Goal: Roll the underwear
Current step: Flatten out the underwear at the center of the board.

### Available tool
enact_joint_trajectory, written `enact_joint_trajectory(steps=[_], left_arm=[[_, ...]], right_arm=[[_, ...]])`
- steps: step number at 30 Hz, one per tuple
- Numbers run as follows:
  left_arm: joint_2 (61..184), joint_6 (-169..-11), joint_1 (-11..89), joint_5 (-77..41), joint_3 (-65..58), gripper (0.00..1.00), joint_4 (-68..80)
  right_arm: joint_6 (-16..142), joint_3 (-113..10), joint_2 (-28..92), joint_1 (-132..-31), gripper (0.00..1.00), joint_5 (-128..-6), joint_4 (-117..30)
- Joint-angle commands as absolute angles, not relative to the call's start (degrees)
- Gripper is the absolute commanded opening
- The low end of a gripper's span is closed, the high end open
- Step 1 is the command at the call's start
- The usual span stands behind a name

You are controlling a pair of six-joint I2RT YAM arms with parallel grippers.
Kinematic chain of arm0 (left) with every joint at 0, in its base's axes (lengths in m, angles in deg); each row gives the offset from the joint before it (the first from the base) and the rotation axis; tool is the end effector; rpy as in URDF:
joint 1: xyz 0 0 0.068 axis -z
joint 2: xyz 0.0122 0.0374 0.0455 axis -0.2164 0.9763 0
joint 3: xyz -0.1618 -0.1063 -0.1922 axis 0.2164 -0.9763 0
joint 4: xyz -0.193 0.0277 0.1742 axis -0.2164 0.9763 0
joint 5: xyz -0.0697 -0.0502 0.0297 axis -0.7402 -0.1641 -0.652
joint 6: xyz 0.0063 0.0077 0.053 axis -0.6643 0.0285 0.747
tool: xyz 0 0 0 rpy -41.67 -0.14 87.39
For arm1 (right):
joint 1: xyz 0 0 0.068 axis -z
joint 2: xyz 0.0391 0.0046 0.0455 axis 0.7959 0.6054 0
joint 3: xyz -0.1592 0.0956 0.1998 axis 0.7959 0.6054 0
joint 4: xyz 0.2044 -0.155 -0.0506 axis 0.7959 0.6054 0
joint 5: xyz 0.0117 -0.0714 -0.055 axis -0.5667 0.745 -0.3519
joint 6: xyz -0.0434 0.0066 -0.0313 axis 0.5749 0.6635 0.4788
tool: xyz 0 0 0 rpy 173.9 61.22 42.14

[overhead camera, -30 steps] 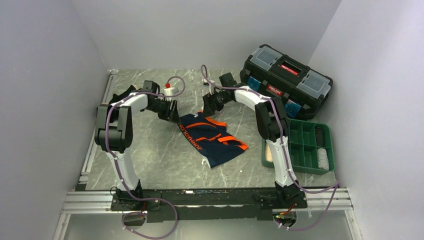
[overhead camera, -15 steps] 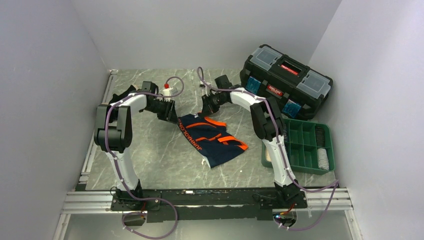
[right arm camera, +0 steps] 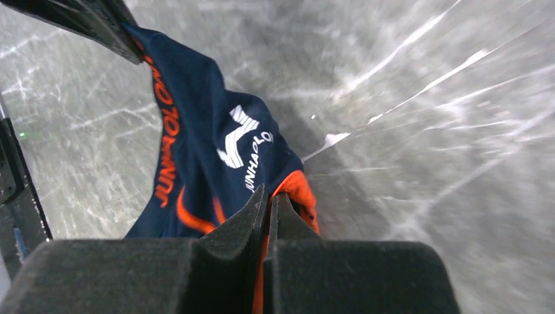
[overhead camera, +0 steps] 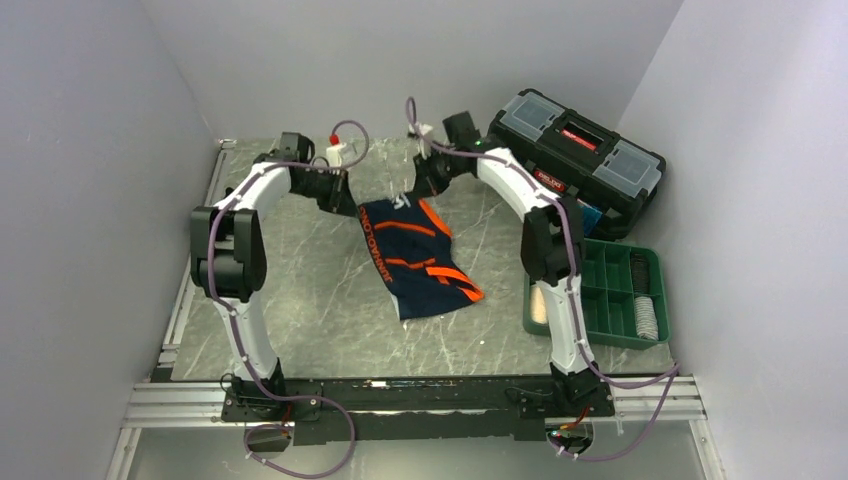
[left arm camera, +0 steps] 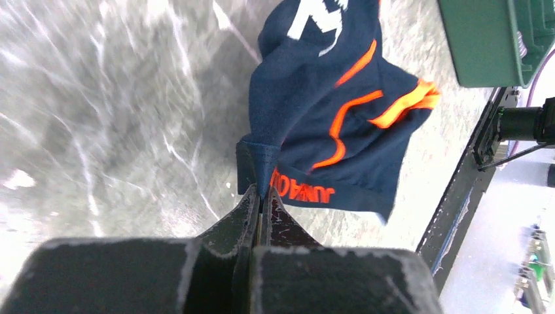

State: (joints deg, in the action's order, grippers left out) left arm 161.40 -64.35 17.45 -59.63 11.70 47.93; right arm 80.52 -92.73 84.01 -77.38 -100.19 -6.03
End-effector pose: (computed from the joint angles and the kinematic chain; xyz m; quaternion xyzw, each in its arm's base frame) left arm 0.4097 -0.0628 0.2058 0.2305 0.8626 -0.3963 0.2139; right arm 0.4547 0.2342 0.2111 -0.3729 0.8179 0.3652 0.2423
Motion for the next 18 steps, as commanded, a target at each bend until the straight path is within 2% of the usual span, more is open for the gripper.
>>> enact_joint_trajectory(steps=[1,6,10,14,18], left_arm=[[153.22,-61.21,17.24,-63.87,20.55,0.00,51.95],[147.20,-61.07,17.24,-63.05,26.26,0.00,53.06],[140.38,-59.07,17.37,-63.82,26.85,0.00,54.49],[130.50,-54.45,19.61,-62.65,19.14,0.00,54.77],[121.46,-50.14,27.01,-54.98,7.52,0.00,55.44]], right_arm=[[85.53,-101.15,72.41,-76.87,0.00,-96.62,0.11],[88.40,-103.55,64.73,-76.91,0.00,-91.34,2.38],[90.37,-98.87,56.83,-76.88,0.00,-92.58,1.91],[93.27,-88.68,48.70,-77.42,0.00,-99.04,2.29],[96.29,-77.15,41.22,-79.47,0.00,-101.05,3.28]])
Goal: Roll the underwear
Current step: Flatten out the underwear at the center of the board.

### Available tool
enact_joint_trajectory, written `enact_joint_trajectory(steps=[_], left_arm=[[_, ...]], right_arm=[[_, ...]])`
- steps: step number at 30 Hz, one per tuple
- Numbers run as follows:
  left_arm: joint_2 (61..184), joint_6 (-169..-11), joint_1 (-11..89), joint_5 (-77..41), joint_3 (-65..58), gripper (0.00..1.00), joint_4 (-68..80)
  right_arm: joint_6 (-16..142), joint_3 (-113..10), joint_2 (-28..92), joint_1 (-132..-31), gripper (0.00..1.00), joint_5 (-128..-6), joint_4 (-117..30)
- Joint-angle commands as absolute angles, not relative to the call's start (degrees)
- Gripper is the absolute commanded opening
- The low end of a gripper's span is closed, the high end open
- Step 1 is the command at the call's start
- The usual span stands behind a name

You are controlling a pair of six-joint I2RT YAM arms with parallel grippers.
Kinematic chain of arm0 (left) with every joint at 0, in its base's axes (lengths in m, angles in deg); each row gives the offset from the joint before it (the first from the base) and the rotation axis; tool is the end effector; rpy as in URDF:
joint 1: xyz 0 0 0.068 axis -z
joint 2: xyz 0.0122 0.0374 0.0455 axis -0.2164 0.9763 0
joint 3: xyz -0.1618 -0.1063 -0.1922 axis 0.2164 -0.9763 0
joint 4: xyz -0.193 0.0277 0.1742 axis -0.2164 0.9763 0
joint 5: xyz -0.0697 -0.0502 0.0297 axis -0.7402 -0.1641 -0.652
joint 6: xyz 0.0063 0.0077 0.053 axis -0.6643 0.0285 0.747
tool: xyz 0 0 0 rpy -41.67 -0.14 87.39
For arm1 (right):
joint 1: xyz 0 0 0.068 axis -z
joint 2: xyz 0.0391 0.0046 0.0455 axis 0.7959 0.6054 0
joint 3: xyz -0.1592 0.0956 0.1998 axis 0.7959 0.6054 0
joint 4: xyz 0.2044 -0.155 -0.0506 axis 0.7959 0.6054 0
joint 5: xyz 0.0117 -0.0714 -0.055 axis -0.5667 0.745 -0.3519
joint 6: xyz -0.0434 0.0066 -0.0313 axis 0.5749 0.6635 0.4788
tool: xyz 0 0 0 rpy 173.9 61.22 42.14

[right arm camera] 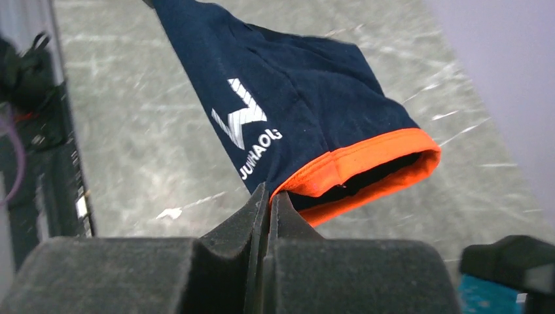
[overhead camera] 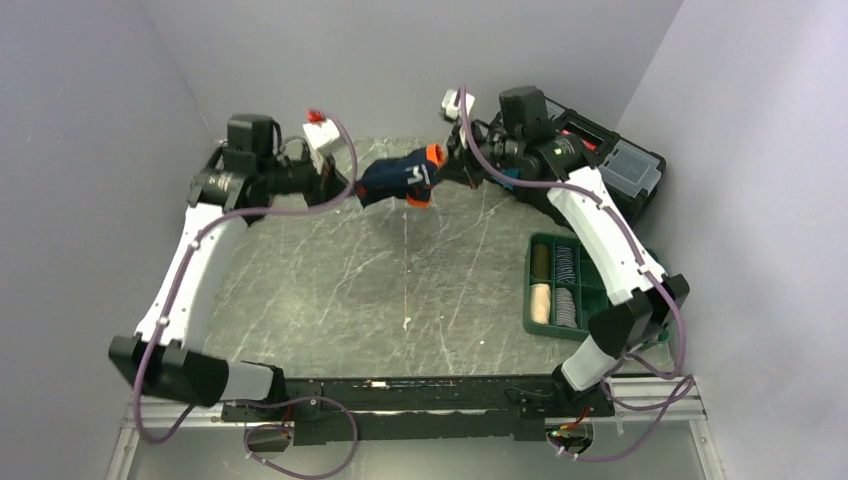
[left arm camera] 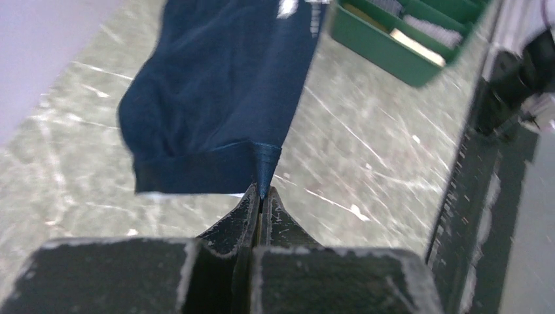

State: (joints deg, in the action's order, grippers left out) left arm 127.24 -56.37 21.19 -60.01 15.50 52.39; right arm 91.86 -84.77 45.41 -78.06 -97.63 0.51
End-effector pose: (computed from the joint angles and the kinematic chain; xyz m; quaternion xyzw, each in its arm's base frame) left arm 0.2793 -0.0703 0.4254 0.4056 0.7156 -0.3203 0.4699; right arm 0.3088 0.1705 0.4424 -0.4793 0.6851 0.2984 0.4603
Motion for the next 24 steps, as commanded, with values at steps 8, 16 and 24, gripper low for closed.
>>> enact_joint_trajectory(steps=[8,16,24], left_arm=[[111.22,-50.66,33.05,-53.69,3.01,0.00,60.26],[117.71,-54.56,30.87,-40.71,3.08,0.00,52.01],[150.44,-62.81,25.34,-38.29,18.69,0.43,52.16]], right_arm=[[99.85,-70.08,32.15,-82.29,0.02,-103.43,11.27],[94.49,-69.88,35.82,-80.91,0.00,-85.59,2.16],[91.28,-86.04,64.69,-73.34,0.42,-85.97,3.56]])
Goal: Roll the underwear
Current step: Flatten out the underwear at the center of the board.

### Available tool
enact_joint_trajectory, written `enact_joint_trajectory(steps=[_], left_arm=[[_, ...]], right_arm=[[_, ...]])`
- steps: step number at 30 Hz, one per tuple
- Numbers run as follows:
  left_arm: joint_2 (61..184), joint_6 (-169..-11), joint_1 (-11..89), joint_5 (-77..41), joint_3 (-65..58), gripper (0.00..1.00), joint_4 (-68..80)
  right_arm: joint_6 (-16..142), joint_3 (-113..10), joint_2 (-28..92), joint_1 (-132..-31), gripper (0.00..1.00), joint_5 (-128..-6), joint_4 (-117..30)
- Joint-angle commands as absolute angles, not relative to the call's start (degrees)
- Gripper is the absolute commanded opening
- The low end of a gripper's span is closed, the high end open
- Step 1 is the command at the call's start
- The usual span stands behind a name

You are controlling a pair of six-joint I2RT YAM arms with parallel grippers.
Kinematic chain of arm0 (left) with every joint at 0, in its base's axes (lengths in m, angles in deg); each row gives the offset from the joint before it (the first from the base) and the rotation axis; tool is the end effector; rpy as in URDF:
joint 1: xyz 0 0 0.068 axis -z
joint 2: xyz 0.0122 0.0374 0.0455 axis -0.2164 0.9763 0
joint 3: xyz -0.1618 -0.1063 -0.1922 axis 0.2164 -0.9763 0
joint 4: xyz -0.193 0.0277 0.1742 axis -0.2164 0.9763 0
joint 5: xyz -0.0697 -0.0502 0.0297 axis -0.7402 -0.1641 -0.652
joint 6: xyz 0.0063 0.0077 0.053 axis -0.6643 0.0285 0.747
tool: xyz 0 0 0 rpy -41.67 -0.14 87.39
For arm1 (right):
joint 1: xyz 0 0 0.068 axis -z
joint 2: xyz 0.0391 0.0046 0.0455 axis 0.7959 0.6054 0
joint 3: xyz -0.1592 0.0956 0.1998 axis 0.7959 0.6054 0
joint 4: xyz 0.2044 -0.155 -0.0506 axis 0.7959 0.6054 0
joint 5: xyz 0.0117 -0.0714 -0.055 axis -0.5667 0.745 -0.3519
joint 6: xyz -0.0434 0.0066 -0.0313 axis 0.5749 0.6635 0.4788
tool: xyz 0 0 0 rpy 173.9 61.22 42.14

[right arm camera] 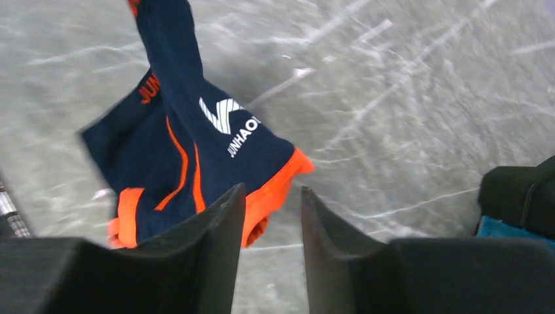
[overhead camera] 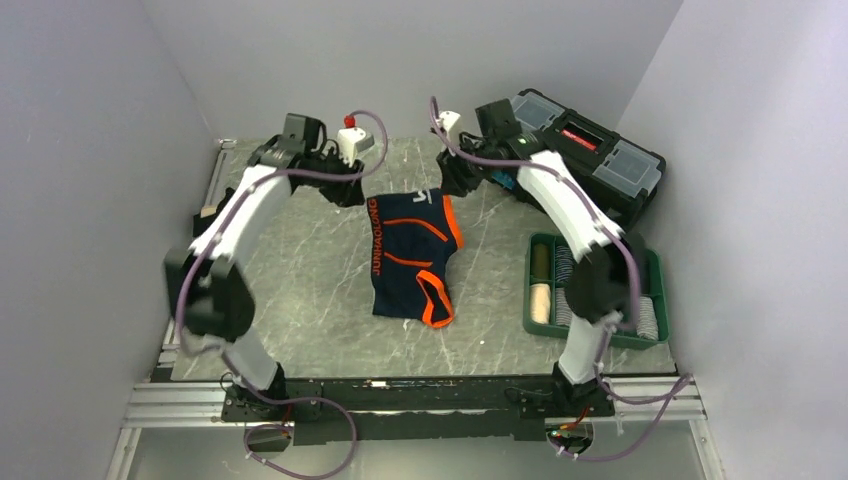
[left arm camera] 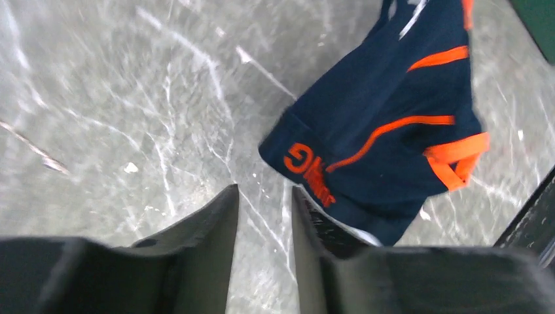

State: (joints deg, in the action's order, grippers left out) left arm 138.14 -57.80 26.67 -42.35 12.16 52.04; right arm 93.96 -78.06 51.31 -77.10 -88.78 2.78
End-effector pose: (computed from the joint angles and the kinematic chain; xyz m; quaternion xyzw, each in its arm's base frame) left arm 0.3300 -0.1030 0.3462 0.3651 0.8227 -0.2401 0.3636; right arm 0.3436 0.1749 0.3643 -0.4564 0.7756 0.2363 0.3665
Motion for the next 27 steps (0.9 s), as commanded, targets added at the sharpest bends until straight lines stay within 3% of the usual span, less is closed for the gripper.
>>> enact_joint_trajectory(steps=[1,3,8,16,21,27], left_arm=[[154.46,-63.68,25.32,-38.41,21.22,0.52,52.81],[160.73,-64.92,25.12,-37.93,24.61,0.71,54.36],[152.88,-63.56,24.14,-42.37,14.29,0.84,49.63],[135.23,-50.95,25.79,-55.62,-7.38,0.77,54.43],[135.20,-47.64,29.93,-57.85,-12.50,0.67,57.71],[140.78,-49.97,34.97,-54.26,-12.06,0.64,59.61]], right_arm=[[90.65,-89.19,69.54,-72.60,0.53,-85.87,4.71],[89.66,-93.94,73.91,-71.74,0.65,-85.48,6.05],[90.73,-80.68,64.44,-71.53,0.74,-90.59,-1.11],[100.68,-55.49,45.80,-78.09,0.73,-101.11,1.22],[99.82,-44.36,38.70,-81.69,0.72,-103.32,-1.05],[99.86,-42.60,35.49,-81.70,0.72,-99.61,-0.39]])
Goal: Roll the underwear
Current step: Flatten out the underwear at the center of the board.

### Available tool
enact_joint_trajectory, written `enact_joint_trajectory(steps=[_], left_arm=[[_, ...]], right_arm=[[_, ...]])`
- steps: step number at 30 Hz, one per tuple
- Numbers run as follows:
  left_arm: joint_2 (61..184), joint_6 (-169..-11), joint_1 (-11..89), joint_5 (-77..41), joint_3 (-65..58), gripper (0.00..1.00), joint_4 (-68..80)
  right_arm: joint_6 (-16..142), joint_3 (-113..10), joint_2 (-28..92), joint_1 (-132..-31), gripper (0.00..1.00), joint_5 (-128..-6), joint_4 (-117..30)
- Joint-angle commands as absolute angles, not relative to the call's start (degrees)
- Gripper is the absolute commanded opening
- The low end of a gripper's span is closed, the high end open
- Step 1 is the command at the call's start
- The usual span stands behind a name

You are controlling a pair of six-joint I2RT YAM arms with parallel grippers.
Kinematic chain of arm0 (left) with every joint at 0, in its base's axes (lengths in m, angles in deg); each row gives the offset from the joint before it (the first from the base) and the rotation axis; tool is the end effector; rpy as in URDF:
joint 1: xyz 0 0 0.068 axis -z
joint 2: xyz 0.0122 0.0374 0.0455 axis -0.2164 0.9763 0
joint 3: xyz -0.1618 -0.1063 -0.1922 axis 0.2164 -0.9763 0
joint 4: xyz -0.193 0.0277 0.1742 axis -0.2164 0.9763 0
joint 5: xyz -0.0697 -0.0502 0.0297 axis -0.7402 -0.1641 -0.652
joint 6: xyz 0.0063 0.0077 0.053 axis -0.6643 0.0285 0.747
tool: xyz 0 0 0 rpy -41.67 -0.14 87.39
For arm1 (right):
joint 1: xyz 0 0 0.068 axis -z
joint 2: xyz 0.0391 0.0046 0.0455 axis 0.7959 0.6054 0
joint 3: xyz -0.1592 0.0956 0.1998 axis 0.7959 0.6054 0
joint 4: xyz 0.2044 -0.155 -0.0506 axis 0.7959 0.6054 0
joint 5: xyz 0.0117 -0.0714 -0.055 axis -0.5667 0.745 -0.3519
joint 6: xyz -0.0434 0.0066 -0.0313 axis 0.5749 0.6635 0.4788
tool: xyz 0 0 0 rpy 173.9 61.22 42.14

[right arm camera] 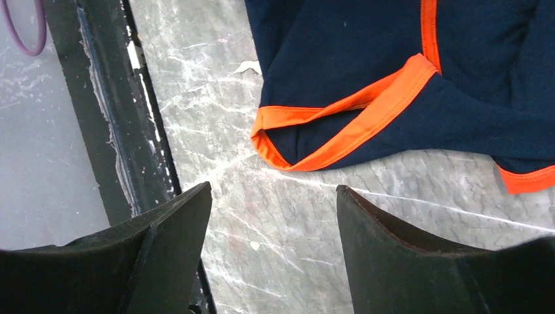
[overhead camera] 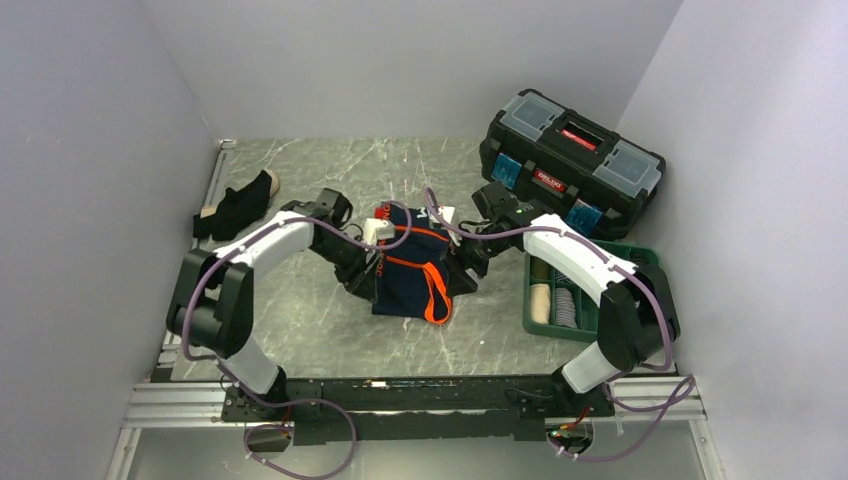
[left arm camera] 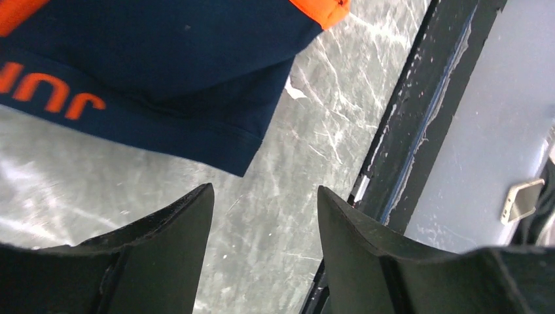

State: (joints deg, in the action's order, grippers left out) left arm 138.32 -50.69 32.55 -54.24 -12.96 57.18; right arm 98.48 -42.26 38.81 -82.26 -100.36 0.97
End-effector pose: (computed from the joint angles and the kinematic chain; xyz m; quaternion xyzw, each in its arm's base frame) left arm 0.2659 -0.1235 0.2151 0.4103 0.8252 -0.3679 0.1239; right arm 0.2495 0.1682 0.2489 -0.5081 0.7670 0.3454 0.1851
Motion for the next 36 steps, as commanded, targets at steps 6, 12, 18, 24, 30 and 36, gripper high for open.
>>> enact_joint_trajectory(steps=[6,12,18,24,30,36], left_arm=[[144.45,-52.17,37.50,-51.38,-12.69,0.62,58.60],[147.29,-53.89,37.97,-48.02,-13.30,0.61,54.96],[148.14,-55.21,37.97,-48.94,-13.58,0.57,52.41],[146.95,-55.13,37.92,-48.75,-14.28,0.50,51.33],[148.68,-54.32,37.92,-52.67,-13.92,0.32,52.04],[149.78,-52.94,37.13,-58.55,-11.60,0.00,54.76]], right_arm=[[99.48,-41.89,34.46,-81.68,0.71,-97.47,0.08],[99.22,-41.73,34.27,-81.65,0.71,-96.76,0.26],[99.23,-41.94,34.85,-81.71,0.71,-96.51,0.64],[99.38,-41.59,35.14,-81.69,0.71,-96.30,1.08],[99.71,-40.53,35.90,-81.67,0.71,-96.62,0.84],[100.72,-39.51,36.34,-81.93,0.70,-100.46,1.36]])
